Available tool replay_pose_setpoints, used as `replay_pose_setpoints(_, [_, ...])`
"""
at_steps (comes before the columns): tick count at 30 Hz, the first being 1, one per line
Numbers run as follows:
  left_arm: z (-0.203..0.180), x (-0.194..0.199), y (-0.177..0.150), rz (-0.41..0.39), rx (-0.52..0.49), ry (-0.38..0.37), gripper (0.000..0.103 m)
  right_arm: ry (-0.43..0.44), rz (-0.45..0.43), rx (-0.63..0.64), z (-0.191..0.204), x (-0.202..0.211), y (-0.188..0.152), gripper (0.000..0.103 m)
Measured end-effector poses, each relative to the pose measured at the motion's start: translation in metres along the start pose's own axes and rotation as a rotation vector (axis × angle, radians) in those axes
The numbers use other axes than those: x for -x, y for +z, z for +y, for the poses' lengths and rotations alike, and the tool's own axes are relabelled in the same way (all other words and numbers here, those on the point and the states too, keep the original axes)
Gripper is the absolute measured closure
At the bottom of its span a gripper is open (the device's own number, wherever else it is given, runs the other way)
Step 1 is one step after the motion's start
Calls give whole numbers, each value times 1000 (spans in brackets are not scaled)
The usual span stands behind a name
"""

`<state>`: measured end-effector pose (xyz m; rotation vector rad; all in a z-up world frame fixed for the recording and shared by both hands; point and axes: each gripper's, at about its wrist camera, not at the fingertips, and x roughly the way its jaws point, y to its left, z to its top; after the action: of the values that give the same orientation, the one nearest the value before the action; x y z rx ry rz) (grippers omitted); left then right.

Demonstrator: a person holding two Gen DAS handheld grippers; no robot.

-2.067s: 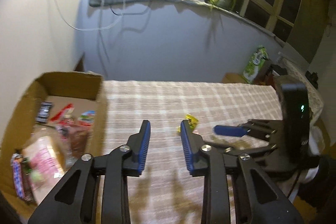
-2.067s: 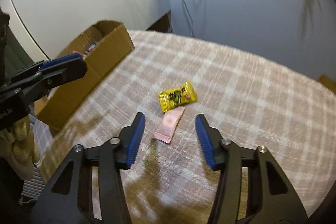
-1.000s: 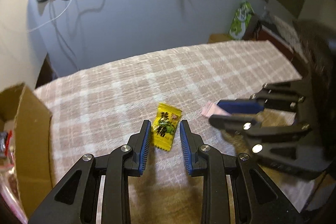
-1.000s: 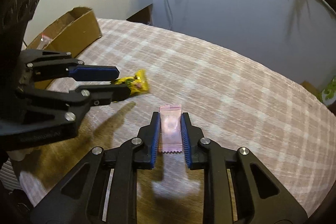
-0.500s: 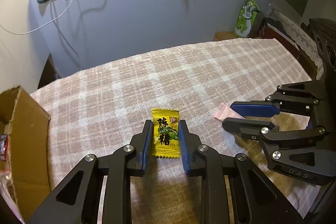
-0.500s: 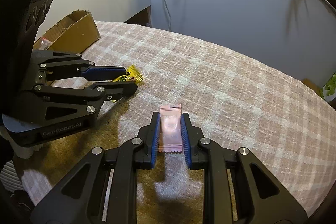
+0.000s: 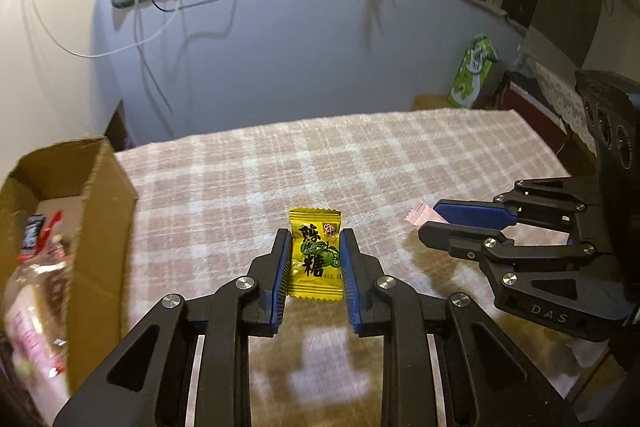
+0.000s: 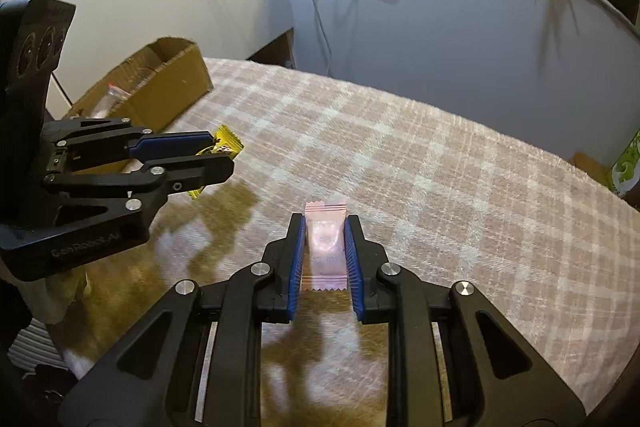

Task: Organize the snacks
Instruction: 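Carry the yellow and pink candies to the box and release them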

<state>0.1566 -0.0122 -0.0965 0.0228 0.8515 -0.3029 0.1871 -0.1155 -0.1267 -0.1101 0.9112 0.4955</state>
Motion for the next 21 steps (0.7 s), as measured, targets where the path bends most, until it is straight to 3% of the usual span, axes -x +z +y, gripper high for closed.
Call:
replay_pose_setpoints(14, [13, 72, -7, -137, 42, 93, 80, 60, -102, 78, 52, 38, 29, 83])
replay_pose_setpoints(21, [40, 97, -14, -183, 91, 140, 80, 114, -138, 113, 82, 37, 55, 83])
